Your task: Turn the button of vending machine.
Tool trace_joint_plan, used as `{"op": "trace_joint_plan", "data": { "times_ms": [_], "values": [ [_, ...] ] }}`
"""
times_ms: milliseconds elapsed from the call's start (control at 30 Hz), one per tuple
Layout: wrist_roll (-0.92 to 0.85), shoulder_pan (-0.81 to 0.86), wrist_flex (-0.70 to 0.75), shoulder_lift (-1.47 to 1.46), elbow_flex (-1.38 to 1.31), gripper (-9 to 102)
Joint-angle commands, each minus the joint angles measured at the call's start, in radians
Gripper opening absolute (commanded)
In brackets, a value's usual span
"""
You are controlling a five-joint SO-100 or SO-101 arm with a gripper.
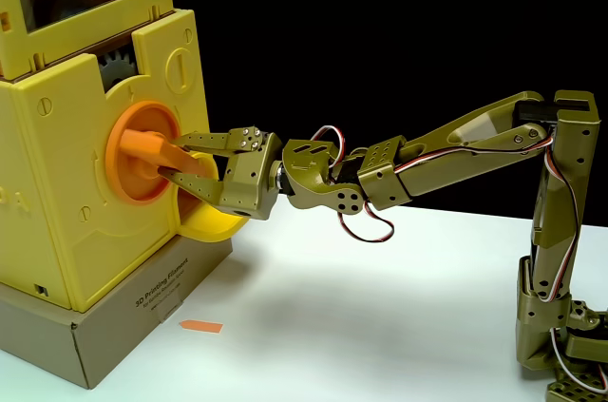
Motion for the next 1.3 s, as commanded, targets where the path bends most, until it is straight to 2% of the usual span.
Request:
{"op": "trace_joint_plan", "data": {
  "times_ms": [0, 200, 367, 667, 700, 833, 900, 1067, 1267],
  "values": [
    [0.287, 0.012, -0.005, 0.054, -0.032, 0],
    [0.584, 0.018, -0.009, 0.071, -0.023, 0],
    [0.684, 0.023, -0.003, 0.075, -0.017, 0],
    [0.696, 0.025, 0.009, 0.078, -0.005, 0],
    [0.696, 0.021, 0.009, 0.078, -0.003, 2],
    [0.689, 0.003, 0.008, 0.089, 0.015, 19],
    [0.687, -0.006, 0.008, 0.094, 0.025, 23],
    [0.681, -0.020, 0.000, 0.118, 0.061, 25],
    [0.627, -0.035, -0.017, 0.272, 0.227, 22]
  ]
}}
